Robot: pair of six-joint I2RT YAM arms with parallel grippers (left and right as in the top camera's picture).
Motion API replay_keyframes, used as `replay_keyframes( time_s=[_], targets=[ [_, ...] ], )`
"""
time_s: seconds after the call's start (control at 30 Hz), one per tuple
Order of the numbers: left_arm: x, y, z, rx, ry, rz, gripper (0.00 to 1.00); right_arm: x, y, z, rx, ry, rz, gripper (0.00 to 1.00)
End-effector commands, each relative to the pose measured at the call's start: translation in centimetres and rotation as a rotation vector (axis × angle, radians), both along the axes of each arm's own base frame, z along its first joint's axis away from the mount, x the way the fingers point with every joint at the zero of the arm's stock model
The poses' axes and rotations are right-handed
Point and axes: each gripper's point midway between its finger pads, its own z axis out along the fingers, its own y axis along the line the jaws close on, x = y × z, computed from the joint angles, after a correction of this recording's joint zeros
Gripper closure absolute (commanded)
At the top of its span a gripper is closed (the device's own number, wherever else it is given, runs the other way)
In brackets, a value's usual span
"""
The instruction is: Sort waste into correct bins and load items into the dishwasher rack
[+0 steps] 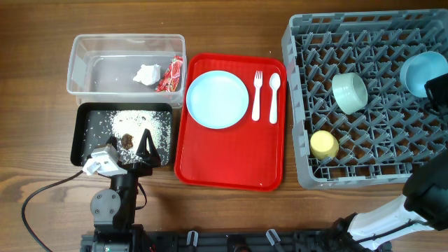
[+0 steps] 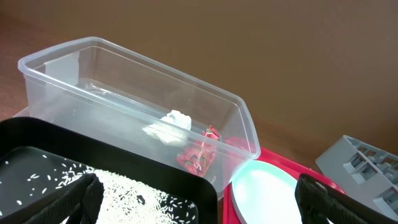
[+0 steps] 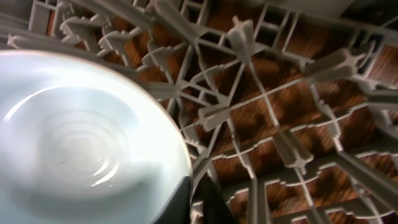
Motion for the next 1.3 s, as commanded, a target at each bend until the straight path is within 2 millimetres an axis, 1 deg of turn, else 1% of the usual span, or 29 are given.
replay_keyframes(
  time_s=[0.0,0.1,0.17,0.2,0.23,0.27,0.33,0.4,0.43,0.5,0.6,0.63,0.7,0.77,0.83,0.87,0.9,0.93,1.17,1.23,1.27],
  targets=[
    [0.0,0.0,-0.1,-0.002,-0.003,-0.002,0.0,-0.4,-0.4,0.3,-0.051,0.03,0.022,0.96],
    [0.0,0.0,-0.1,-0.002,-0.003,-0.002,0.0,-0.4,-0.4,2.4,-0.089,-0.004,0.038,0.95],
    [0.0,0.0,-0.1,-0.002,-0.003,-0.002,0.0,-0.4,-0.4,3.0,-0.101,-0.015,0.043,0.94],
    [0.0,0.0,-0.1,-0.002,-0.003,-0.002,0.0,-0.4,-0.3,2.9,-0.096,-0.016,0.046,0.86],
    [0.0,0.0,-0.1,-0.002,-0.003,-0.002,0.0,-0.1,0.4,2.8,-0.069,-0.028,0.083,0.69],
    [0.0,0.0,-0.1,-0.002,-0.003,-0.002,0.0,0.3,1.2,2.9,-0.036,-0.05,0.122,0.61],
    [0.0,0.0,-0.1,-0.002,-0.003,-0.002,0.0,0.0,2.6,3.2,0.045,-0.073,0.088,0.57],
    [0.0,0.0,-0.1,-0.002,-0.003,-0.002,0.0,0.1,4.3,4.6,0.106,-0.127,0.113,0.57],
    [0.0,0.0,-0.1,-0.002,-0.003,-0.002,0.0,0.1,4.8,5.3,0.118,-0.147,0.125,0.56],
    [0.0,0.0,-0.1,-0.002,-0.003,-0.002,0.0,0.0,5.4,6.4,0.123,-0.171,0.139,0.55],
    [0.0,0.0,-0.1,-0.002,-0.003,-0.002,0.0,-0.2,7.0,8.2,0.158,-0.221,0.172,0.54],
    [0.0,0.0,-0.1,-0.002,-0.003,-0.002,0.0,-0.2,7.2,8.9,0.152,-0.242,0.18,0.54],
    [0.0,0.0,-0.1,-0.002,-0.003,-0.002,0.0,-0.1,6.9,9.1,0.137,-0.246,0.177,0.52],
    [0.0,0.0,-0.1,-0.002,-0.003,-0.002,0.0,-0.4,5.8,8.3,0.109,-0.21,0.128,0.48],
    [0.0,0.0,-0.1,-0.002,-0.003,-0.002,0.0,-0.5,4.5,7.1,0.081,-0.168,0.07,0.46],
    [0.0,0.0,-0.1,-0.002,-0.003,-0.002,0.0,-0.3,3.8,6.3,0.075,-0.155,0.045,0.46],
    [0.0,0.0,-0.1,-0.002,-0.003,-0.002,0.0,0.1,3.5,5.7,0.079,-0.153,0.044,0.46],
    [0.0,0.0,-0.1,-0.002,-0.003,-0.002,0.0,0.6,3.1,4.2,0.091,-0.14,0.041,0.46],
    [0.0,0.0,-0.1,-0.002,-0.003,-0.002,0.0,1.0,3.0,0.1,0.161,-0.075,0.026,0.46],
    [0.0,0.0,-0.1,-0.002,-0.003,-0.002,0.0,1.1,2.8,-0.5,0.167,-0.069,0.007,0.48],
    [0.0,0.0,-0.1,-0.002,-0.003,-0.002,0.0,1.2,2.7,-0.7,0.166,-0.071,0.007,0.52]
  ],
)
